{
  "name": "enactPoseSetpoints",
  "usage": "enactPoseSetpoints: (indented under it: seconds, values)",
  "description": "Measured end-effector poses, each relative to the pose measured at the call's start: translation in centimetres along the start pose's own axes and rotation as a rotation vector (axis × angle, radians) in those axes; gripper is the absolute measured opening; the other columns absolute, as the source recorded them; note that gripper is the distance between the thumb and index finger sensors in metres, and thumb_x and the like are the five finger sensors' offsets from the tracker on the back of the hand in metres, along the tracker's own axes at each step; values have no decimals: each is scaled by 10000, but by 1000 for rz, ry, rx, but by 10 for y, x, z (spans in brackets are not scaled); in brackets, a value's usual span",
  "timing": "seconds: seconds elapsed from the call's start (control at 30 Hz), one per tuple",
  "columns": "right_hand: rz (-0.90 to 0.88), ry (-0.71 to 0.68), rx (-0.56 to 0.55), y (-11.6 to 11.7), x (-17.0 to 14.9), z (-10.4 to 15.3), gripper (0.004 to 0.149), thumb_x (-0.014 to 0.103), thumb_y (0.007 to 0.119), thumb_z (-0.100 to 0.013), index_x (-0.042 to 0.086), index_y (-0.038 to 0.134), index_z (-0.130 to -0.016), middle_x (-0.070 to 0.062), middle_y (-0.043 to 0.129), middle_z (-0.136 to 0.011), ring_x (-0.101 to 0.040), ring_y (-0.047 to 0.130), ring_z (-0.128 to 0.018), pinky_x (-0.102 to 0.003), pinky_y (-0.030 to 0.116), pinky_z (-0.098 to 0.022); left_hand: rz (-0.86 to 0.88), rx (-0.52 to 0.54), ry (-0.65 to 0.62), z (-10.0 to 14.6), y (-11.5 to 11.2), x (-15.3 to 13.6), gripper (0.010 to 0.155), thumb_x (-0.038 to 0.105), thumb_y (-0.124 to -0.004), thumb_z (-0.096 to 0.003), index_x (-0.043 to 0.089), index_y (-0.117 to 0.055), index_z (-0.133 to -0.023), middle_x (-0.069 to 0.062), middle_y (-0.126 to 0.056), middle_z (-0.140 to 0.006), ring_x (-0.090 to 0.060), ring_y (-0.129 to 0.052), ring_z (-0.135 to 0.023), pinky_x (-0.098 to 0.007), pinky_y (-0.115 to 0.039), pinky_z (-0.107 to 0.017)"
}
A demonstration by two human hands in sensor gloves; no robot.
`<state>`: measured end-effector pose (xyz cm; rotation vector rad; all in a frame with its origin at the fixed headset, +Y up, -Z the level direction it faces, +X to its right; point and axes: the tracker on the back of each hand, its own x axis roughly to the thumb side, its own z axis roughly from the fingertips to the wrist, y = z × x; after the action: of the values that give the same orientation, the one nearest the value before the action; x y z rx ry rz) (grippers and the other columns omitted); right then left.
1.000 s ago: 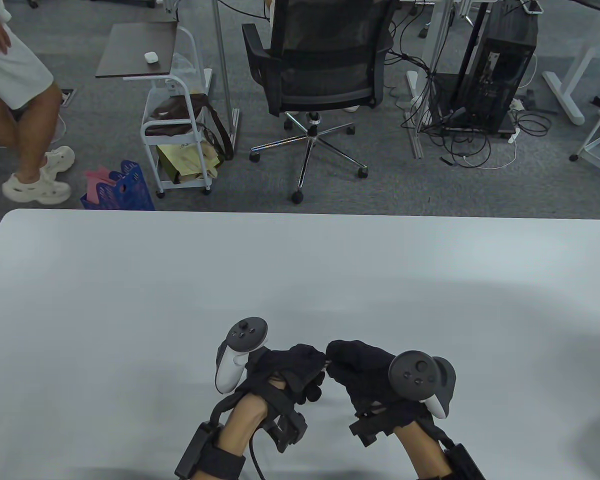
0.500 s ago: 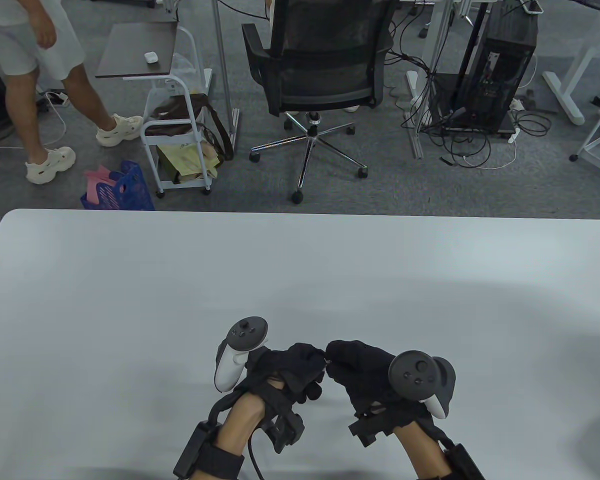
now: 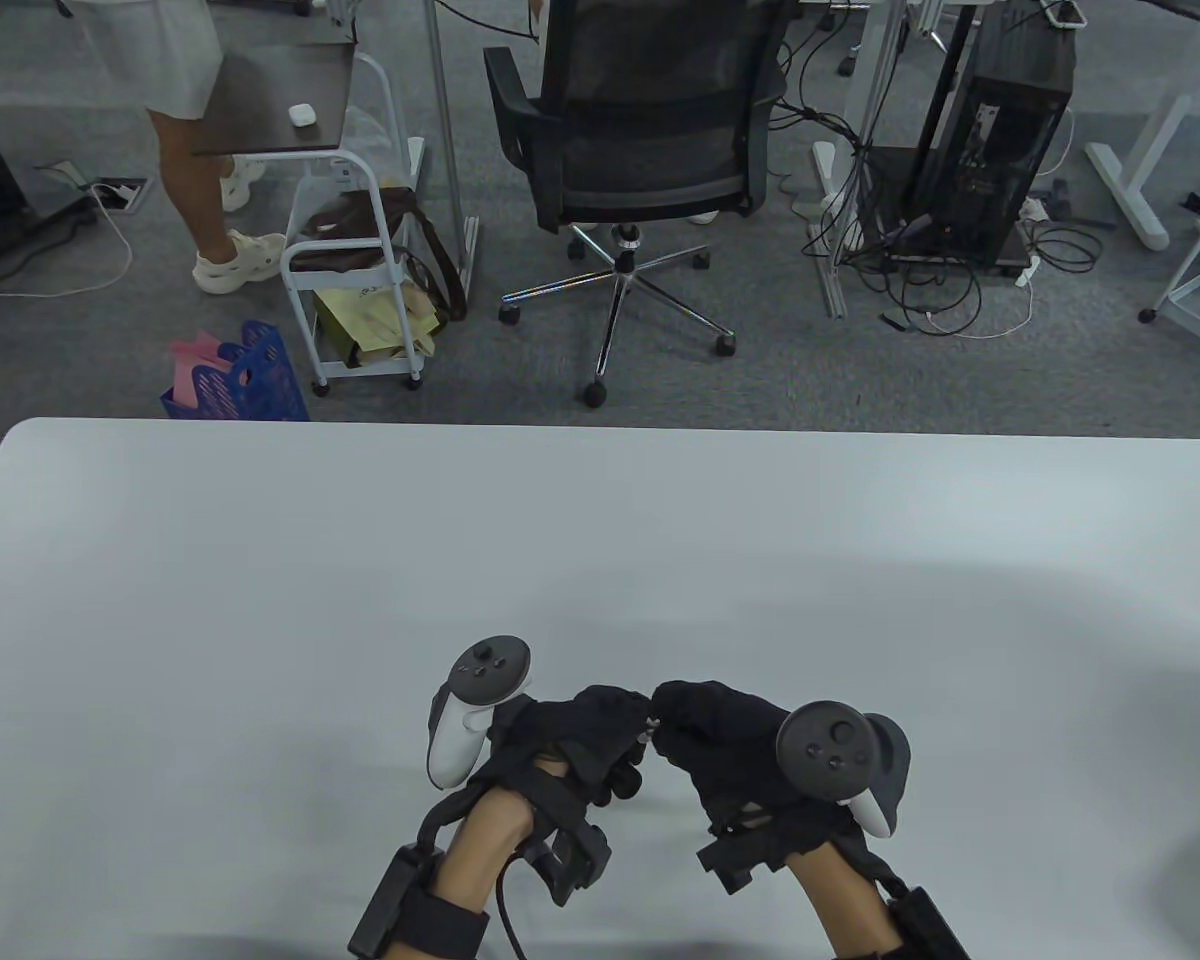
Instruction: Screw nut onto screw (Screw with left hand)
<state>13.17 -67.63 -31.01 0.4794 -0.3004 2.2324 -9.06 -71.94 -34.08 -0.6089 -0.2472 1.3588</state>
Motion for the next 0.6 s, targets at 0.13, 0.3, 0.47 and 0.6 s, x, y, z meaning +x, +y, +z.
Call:
enactPoseSetpoints:
  seconds: [0.13, 0.3, 0.47, 0.6]
  values:
    - [-3, 1, -5, -1, 0, 0, 426, 295, 966, -312, 189, 903, -719, -62, 1026, -660, -223, 1158, -371, -381, 1026, -287, -14, -12, -8, -1, -2, 3, 557, 382, -703, -455, 5, -785, -857, -295, -838, -763, -466, -922, -480, -573, -733, -375]
    - [3, 2, -2, 0, 0, 0, 426, 295, 965, -311, 188, 903, -719, -64, 1026, -658, -222, 1158, -371, -381, 1026, -286, -6, -58, -13, -1, -1, 2, 584, 368, -694, -465, 43, -644, -947, -273, -748, -843, -439, -887, -551, -551, -719, -415]
    - [2, 3, -8, -1, 0, 0, 426, 294, 966, -312, 188, 902, -719, -63, 1026, -659, -221, 1158, -371, -381, 1026, -288, -4, 4, -10, 0, 1, 2, 616, 416, -694, -456, 0, -752, -908, -312, -812, -795, -477, -910, -504, -576, -726, -386]
    - [9, -3, -7, -1, 0, 0, 425, 295, 964, -312, 190, 902, -719, -61, 1026, -660, -222, 1158, -371, -380, 1026, -287, -20, -42, -16, -1, -1, 5, 541, 339, -716, -455, 18, -716, -890, -281, -790, -800, -446, -904, -513, -560, -726, -390]
